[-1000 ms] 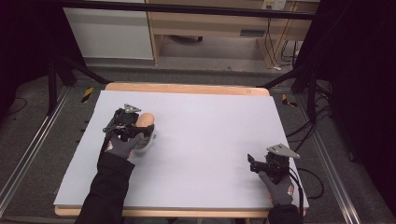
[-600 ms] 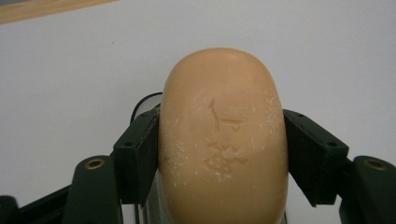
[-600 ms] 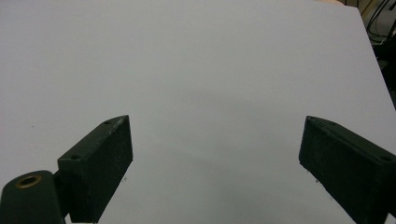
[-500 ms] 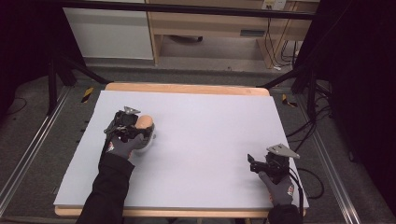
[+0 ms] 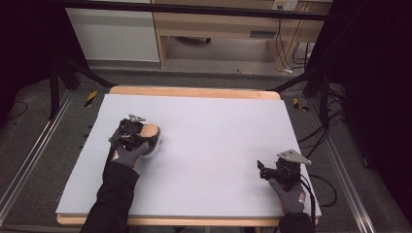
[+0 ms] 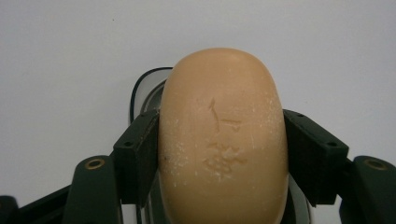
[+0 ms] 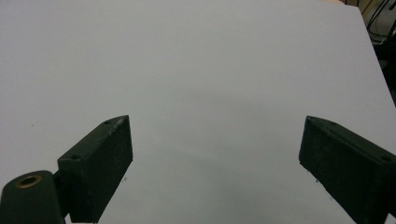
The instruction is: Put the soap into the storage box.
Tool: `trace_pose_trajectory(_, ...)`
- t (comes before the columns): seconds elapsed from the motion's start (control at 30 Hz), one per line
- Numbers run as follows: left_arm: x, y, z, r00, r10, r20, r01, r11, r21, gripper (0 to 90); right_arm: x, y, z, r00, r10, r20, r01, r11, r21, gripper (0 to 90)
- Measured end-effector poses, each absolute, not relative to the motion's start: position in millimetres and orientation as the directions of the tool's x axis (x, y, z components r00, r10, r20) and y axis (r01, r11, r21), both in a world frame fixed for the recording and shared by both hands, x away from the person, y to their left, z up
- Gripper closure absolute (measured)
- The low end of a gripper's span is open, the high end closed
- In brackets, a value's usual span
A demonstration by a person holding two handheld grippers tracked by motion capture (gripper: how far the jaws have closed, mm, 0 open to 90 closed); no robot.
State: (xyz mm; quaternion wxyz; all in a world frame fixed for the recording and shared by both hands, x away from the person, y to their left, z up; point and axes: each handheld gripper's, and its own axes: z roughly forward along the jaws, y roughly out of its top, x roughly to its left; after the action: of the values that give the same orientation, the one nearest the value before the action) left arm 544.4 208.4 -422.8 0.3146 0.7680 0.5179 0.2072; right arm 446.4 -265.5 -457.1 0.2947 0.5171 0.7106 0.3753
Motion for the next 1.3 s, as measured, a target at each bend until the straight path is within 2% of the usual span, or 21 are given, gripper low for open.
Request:
trace_pose_trajectory(0.9, 537, 217, -427, 0.346, 0.938, -0.023, 0.656, -0.224, 0.720, 32.0, 446, -265, -457, -0.292, 0.956, -0.031, 0.516, 0.184, 0.837, 9.8)
trace_pose_trajectory(1.07, 535, 217, -426, 0.363, 0.931, -0.030, 0.643, -0.227, 0.732, 28.6, 447, -264, -457, -0.292, 0.956, -0.032, 0.517, 0.186, 0.836, 9.7)
trace_pose_trajectory(1.3, 526, 217, -420, 0.397, 0.917, -0.035, 0.607, -0.234, 0.760, 28.6, 447, -264, -458, -0.289, 0.957, -0.036, 0.517, 0.188, 0.835, 9.7)
